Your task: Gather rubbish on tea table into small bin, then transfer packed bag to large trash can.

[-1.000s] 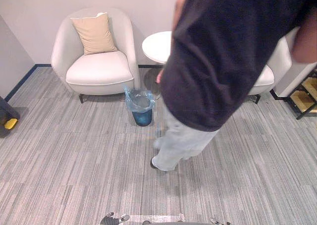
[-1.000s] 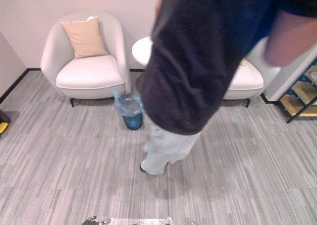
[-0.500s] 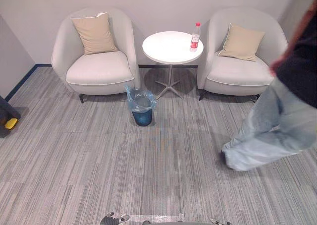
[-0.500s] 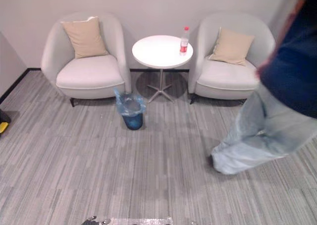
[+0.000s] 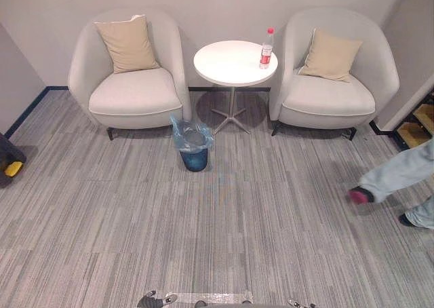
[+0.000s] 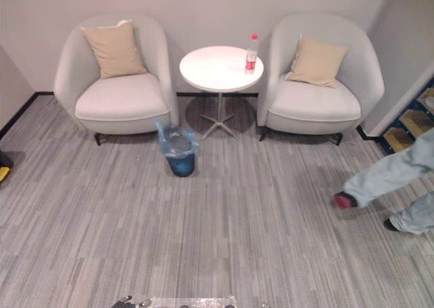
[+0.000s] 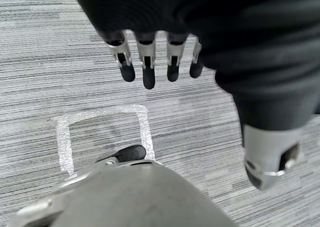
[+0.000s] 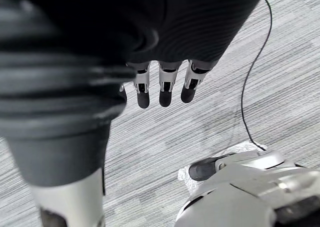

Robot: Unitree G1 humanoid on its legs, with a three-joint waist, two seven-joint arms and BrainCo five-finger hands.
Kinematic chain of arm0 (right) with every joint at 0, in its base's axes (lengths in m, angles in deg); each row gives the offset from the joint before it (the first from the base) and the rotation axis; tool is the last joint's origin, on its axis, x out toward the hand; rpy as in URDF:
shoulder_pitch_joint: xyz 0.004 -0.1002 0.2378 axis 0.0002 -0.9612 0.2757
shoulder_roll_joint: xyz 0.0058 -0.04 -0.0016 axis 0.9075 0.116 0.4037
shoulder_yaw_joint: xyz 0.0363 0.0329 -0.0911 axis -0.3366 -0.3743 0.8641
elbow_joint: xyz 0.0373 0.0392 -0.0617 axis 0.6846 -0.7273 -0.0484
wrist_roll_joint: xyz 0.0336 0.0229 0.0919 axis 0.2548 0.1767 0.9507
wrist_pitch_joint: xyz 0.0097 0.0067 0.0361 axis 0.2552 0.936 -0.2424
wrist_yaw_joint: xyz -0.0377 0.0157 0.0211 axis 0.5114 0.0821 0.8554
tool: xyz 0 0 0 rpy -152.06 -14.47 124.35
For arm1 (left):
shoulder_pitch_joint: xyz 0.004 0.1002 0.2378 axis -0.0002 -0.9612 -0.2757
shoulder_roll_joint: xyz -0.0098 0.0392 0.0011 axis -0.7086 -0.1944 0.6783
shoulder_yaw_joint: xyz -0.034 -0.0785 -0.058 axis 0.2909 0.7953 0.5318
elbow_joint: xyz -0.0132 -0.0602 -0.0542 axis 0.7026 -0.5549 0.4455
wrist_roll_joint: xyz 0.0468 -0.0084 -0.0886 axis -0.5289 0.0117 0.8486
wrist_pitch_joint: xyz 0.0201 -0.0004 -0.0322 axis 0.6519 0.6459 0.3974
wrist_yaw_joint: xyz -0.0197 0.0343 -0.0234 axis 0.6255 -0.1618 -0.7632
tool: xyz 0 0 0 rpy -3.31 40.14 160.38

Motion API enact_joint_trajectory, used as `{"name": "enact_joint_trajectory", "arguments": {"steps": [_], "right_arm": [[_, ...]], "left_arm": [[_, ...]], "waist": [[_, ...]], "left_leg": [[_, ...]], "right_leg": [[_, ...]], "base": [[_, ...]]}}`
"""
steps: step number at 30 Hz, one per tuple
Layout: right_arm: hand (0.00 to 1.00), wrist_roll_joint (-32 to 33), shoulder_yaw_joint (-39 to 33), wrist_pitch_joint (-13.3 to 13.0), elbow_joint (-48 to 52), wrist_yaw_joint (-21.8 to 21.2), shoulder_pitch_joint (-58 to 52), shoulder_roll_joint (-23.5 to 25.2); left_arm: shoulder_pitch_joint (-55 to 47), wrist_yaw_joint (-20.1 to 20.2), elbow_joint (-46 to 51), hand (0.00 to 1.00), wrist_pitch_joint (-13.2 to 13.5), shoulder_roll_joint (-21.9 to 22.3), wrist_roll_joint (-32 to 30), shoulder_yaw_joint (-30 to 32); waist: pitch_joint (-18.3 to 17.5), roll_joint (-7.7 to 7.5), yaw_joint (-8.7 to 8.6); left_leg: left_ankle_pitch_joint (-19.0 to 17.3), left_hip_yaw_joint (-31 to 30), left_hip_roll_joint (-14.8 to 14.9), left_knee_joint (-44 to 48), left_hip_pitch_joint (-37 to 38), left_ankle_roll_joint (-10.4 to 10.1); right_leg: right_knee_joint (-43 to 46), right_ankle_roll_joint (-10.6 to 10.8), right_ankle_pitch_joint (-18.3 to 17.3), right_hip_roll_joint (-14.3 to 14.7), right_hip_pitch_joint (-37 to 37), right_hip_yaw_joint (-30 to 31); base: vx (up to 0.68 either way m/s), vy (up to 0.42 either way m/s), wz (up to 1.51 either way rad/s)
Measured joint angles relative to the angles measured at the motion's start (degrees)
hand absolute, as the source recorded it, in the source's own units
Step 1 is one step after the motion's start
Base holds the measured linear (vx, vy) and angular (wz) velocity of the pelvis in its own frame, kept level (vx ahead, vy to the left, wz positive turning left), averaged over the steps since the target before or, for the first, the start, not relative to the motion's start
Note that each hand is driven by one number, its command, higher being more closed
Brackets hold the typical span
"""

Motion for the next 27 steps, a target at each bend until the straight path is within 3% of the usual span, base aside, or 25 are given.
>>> {"name": "enact_joint_trajectory", "arguments": {"steps": [5,11,15,19,22,23,27], "right_arm": [[0.00,0.01,-0.48,0.02,0.00,-0.42,0.00,0.00],[0.00,0.08,0.11,0.01,1.16,-0.69,0.81,-0.07],[0.00,0.07,0.08,-0.05,1.71,-0.83,0.91,0.03],[0.00,0.59,0.04,-0.67,2.81,-0.80,-0.17,0.04],[0.00,1.97,0.06,-0.76,3.41,-0.71,-0.31,-0.13],[0.00,2.60,0.09,-0.83,3.78,-0.45,0.00,-0.49],[0.00,2.61,0.09,-0.97,3.92,0.21,-0.10,-1.04]], "left_arm": [[0.37,0.00,0.03,0.00,-0.02,-0.07,0.02,-0.01],[1.31,-0.02,0.01,0.00,-0.12,-0.21,0.60,-0.13],[3.56,-0.08,0.23,0.00,-0.04,-0.15,1.13,-0.66],[4.31,-0.04,0.72,0.00,0.06,0.02,1.21,-0.42],[5.03,-0.04,2.47,0.00,0.02,0.33,2.03,2.93],[4.83,-0.10,3.45,0.00,0.12,1.00,2.86,5.00],[4.27,-0.27,4.66,0.00,0.87,2.04,4.82,6.79]], "waist": [[0.08,-0.18,-0.13],[0.69,0.20,-0.14],[1.30,0.36,-0.83],[1.91,0.85,-0.90],[3.55,1.10,-0.71],[4.59,1.83,0.27],[4.98,2.41,0.48]], "left_leg": [[-0.06,0.97,0.09,0.06,-0.88,0.02],[-0.74,8.76,1.64,0.38,-1.99,-0.49],[-2.83,9.86,3.08,4.24,-2.96,-1.61],[-9.67,8.65,7.28,17.62,-7.15,-3.56],[-10.87,8.60,12.19,39.73,-15.97,-3.21],[-11.26,8.42,14.07,47.68,-19.11,-2.86],[-12.75,8.03,12.96,46.50,-22.97,-3.39]], "right_leg": [[0.02,-0.14,0.36,0.10,-1.25,1.11],[1.41,-0.34,1.71,1.56,-6.04,7.32],[6.19,-1.02,-1.31,0.76,-7.89,0.85],[8.45,-2.77,-4.44,1.71,-6.93,-3.02],[10.18,-3.88,-4.86,2.69,-5.16,-3.07],[11.10,-4.87,-5.70,2.93,-3.89,-2.49],[11.11,-5.57,-7.49,1.37,-1.88,-0.82]], "base": [[-0.01,-0.017,-0.10],[-0.02,-0.025,-0.67],[0.01,-0.082,-0.14],[0.06,-0.137,0.13],[0.13,-0.134,-0.02],[0.18,-0.078,-0.22],[0.14,0.043,-0.18]]}}
